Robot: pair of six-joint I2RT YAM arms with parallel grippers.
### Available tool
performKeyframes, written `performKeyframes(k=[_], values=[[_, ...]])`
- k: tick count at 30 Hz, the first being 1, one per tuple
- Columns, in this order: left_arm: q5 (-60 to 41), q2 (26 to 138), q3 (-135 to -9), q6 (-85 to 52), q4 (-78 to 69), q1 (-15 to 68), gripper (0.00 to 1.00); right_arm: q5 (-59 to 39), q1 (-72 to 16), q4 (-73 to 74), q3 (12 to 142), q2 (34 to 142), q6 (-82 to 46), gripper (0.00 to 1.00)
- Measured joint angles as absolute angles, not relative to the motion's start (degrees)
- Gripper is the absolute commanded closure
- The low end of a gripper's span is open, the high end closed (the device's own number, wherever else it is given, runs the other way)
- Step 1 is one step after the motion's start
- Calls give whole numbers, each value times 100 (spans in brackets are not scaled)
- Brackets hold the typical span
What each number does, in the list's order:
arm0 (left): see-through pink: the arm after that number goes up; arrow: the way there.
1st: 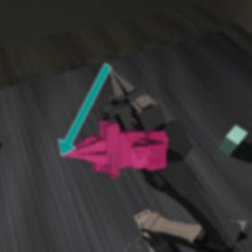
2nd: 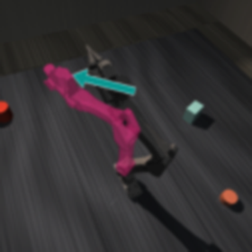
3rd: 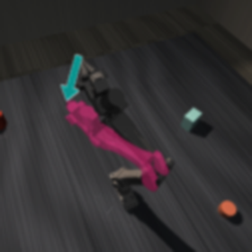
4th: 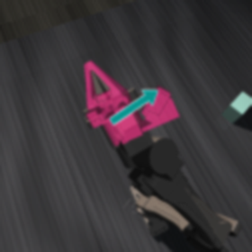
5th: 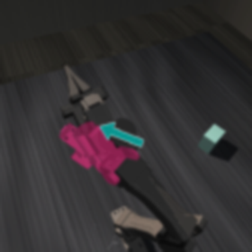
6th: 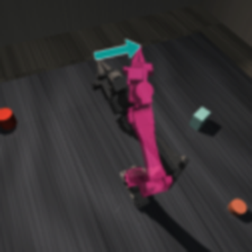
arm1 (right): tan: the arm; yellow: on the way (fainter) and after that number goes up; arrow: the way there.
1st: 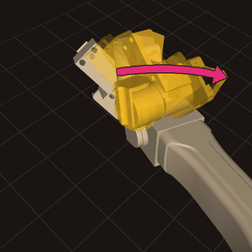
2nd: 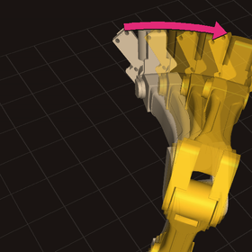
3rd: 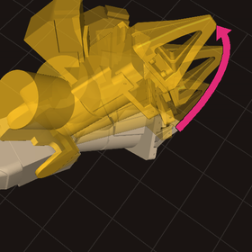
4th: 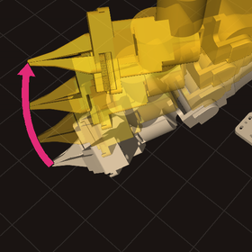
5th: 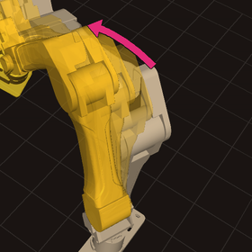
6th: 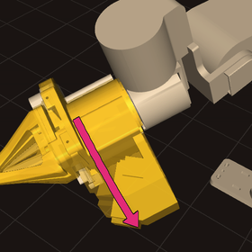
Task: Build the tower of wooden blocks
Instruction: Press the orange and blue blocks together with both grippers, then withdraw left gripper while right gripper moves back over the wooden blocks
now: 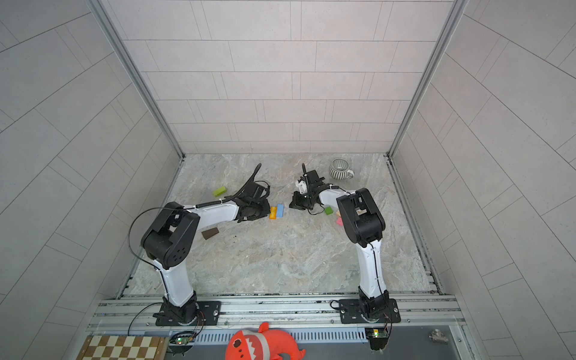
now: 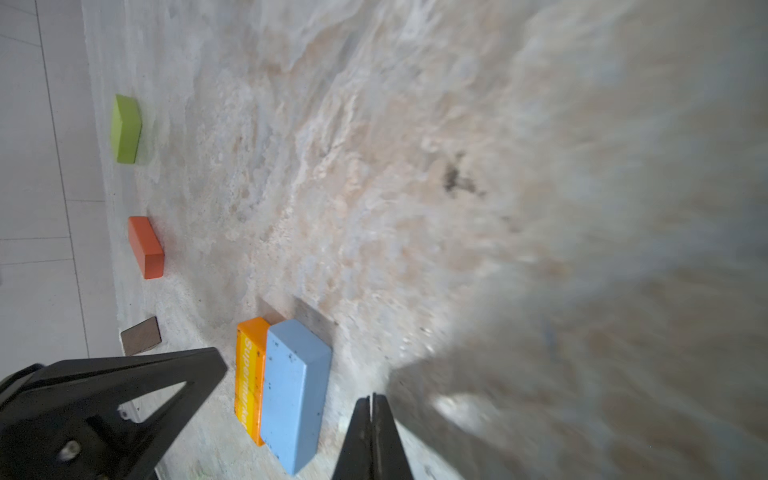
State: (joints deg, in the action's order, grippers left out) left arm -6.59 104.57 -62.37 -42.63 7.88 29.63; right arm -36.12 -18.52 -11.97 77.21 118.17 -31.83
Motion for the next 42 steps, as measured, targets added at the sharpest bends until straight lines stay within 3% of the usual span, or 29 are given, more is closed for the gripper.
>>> performKeyframes(k=[7,12,15,22,29,42], values=[[-451,9271,-5795,-4073,1035,2965,35,-2919,-1734,-1907,7301,10525,-2897,54],[-305,8333,-5072,-4040,1111,2980,19,-2062,-1758,-2281,6589,9408,-3000,32],[-185,7867,-4574,-4034,1153,3004,10,-1551,-1754,-2418,6064,8831,-3105,25],[75,6956,-3756,-3929,1413,3037,8,-519,-1505,-2600,5118,7996,-3422,20],[434,6571,-3446,-3750,1494,3039,8,89,-1142,-2630,4923,7881,-3765,19],[694,7172,-3446,-3358,1616,3039,8,263,-768,-2624,5435,8997,-4189,19]])
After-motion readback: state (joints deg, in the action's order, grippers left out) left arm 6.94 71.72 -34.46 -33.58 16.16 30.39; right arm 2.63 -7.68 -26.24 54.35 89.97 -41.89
